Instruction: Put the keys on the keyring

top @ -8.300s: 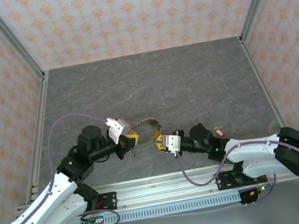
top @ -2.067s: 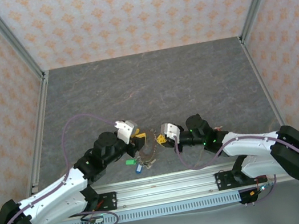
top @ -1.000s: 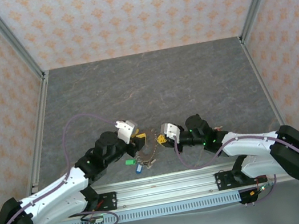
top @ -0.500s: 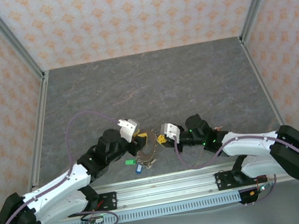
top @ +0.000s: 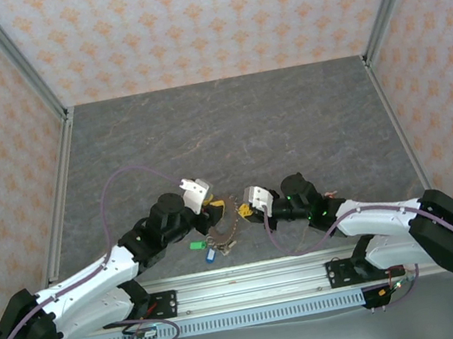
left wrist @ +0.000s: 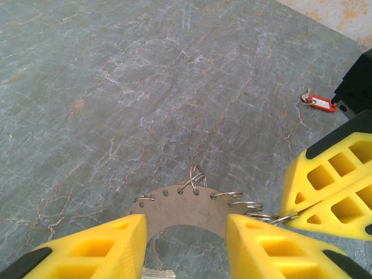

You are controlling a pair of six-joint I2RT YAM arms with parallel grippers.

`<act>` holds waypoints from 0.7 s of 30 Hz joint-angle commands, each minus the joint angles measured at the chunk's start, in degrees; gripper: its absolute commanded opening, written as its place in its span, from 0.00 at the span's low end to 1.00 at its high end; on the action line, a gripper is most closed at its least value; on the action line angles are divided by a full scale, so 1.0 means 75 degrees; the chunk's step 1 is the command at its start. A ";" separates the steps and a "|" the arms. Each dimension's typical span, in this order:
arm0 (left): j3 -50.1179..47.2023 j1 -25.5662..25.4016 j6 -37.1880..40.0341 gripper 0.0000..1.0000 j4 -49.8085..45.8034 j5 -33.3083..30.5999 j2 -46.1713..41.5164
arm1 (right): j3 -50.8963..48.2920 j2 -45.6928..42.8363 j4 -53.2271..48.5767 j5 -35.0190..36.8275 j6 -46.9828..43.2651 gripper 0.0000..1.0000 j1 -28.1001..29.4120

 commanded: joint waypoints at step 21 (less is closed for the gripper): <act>-0.0946 -0.0035 0.0638 0.40 0.0270 0.0879 -0.1448 | -0.0159 -0.0189 -0.0018 0.0065 -0.0269 0.00 -0.0032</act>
